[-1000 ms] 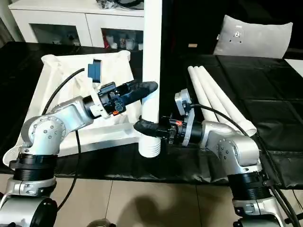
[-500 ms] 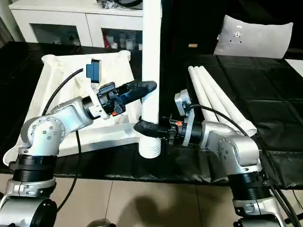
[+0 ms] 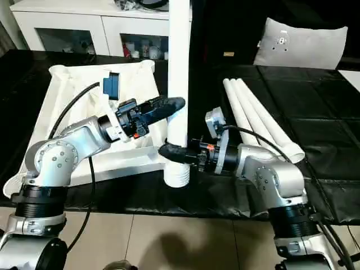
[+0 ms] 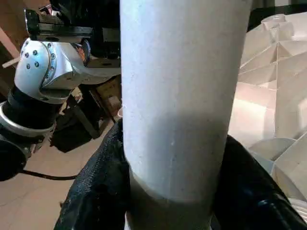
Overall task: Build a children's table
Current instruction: Pick table leg
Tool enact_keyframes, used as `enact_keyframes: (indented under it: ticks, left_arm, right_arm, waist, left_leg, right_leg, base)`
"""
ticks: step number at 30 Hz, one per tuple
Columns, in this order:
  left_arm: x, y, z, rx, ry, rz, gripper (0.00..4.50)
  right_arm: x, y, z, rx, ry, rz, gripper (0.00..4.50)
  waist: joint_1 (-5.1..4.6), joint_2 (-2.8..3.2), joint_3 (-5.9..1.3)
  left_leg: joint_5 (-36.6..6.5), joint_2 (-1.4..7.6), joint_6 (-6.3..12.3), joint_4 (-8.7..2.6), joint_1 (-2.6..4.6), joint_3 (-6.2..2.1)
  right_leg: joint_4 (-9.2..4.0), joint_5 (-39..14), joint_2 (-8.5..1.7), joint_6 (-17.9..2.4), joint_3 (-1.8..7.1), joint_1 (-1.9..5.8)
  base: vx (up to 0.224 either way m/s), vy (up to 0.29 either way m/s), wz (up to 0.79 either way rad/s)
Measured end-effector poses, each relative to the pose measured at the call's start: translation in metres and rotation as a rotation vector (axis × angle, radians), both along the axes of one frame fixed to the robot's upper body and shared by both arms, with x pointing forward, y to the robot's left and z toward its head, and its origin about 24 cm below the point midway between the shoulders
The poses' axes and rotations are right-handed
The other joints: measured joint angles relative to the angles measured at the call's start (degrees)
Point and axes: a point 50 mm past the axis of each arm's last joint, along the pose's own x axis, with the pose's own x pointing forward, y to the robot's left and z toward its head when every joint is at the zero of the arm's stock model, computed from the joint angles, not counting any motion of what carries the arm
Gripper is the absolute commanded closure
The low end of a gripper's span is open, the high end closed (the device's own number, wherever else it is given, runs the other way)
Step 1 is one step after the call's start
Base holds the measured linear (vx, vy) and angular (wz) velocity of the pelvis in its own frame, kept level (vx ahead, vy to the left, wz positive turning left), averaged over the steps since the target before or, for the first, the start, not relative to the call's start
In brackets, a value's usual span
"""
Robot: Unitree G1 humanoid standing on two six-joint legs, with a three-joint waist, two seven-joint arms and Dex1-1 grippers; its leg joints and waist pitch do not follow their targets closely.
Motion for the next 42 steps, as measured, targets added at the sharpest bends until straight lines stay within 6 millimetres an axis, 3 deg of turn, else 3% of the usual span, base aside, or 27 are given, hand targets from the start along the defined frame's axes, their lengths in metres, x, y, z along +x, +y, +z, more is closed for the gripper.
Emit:
enact_keyframes:
  ticks: [11, 13, 19, 24, 26, 30, 32, 42]
  left_arm:
    - [0.003, -0.001, -0.005, 0.026, 0.022, 0.038, 2.71]
    - [0.005, -0.003, -0.007, 0.027, 0.041, 0.052, 2.15]
    - [0.008, -0.002, -0.01, 0.046, 0.052, 0.096, 1.58]
    - [0.01, -0.002, -0.012, 0.058, 0.05, 0.116, 1.62]
    - [0.01, -0.003, -0.012, 0.053, 0.06, 0.119, 1.97]
    - [0.01, -0.004, -0.012, 0.046, 0.059, 0.109, 2.07]
    - [0.009, -0.004, -0.012, 0.044, 0.056, 0.104, 2.39]
    - [0.009, -0.004, -0.012, 0.043, 0.048, 0.103, 2.71]
  right_arm:
    - [0.003, 0.001, -0.006, -0.019, 0.013, -0.02, 2.63]
    - [0.005, 0.001, -0.008, -0.027, 0.02, -0.032, 2.63]
    - [0.007, 0.0, -0.013, -0.079, 0.028, -0.069, 2.64]
    - [0.007, 0.0, -0.014, -0.085, 0.031, -0.077, 2.64]
    - [0.007, 0.0, -0.015, -0.089, 0.03, -0.078, 2.64]
    - [0.007, 0.0, -0.015, -0.09, 0.031, -0.079, 2.64]
    - [0.007, 0.0, -0.015, -0.09, 0.031, -0.079, 2.64]
    - [0.008, 0.0, -0.015, -0.09, 0.028, -0.08, 2.64]
  waist:
    - [0.0, -0.02, 0.0]
    - [0.03, -0.03, 0.0]
    - [-0.01, -0.02, 0.0]
    - [0.0, -0.02, 0.0]
    - [0.0, -0.02, 0.0]
    - [0.0, -0.02, 0.0]
    - [0.0, -0.02, 0.0]
    - [0.0, -0.02, 0.0]
  left_leg:
    - [0.0, 0.0, 0.0, 0.0, 0.0, 0.0]
    - [0.0, 0.0, 0.01, 0.0, -0.01, 0.0]
    - [0.01, 0.0, 0.0, 0.0, -0.01, 0.0]
    - [0.01, 0.0, 0.0, 0.0, -0.01, 0.0]
    - [0.01, 0.0, 0.0, 0.0, -0.01, 0.0]
    - [0.01, 0.0, 0.0, 0.0, -0.01, 0.0]
    - [0.01, 0.0, 0.0, 0.0, -0.01, 0.0]
    - [0.01, 0.0, 0.01, 0.0, -0.01, 0.0]
  right_leg:
    - [0.0, 0.0, 0.0, 0.0, 0.0, 0.0]
    - [0.0, 0.0, 0.0, 0.0, 0.0, 0.0]
    - [0.0, 0.0, 0.0, 0.0, 0.0, 0.0]
    - [0.0, 0.0, 0.0, 0.0, 0.0, -0.01]
    - [0.0, 0.0, 0.0, 0.0, 0.0, -0.01]
    - [0.0, 0.0, 0.0, 0.0, 0.0, -0.01]
    - [0.0, 0.0, 0.0, 0.0, 0.0, -0.01]
    - [0.0, 0.01, 0.0, -0.01, 0.0, -0.01]
  base:
    - [0.0, 0.0, 0.0]
    - [0.0, 0.0, 0.0]
    - [0.0, 0.0, 0.0]
    - [0.0, 0.0, 0.0]
    - [0.0, 0.0, 0.0]
    - [0.0, 0.0, 0.0]
    - [0.0, 0.0, 0.0]
    - [0.0, 0.0, 0.0]
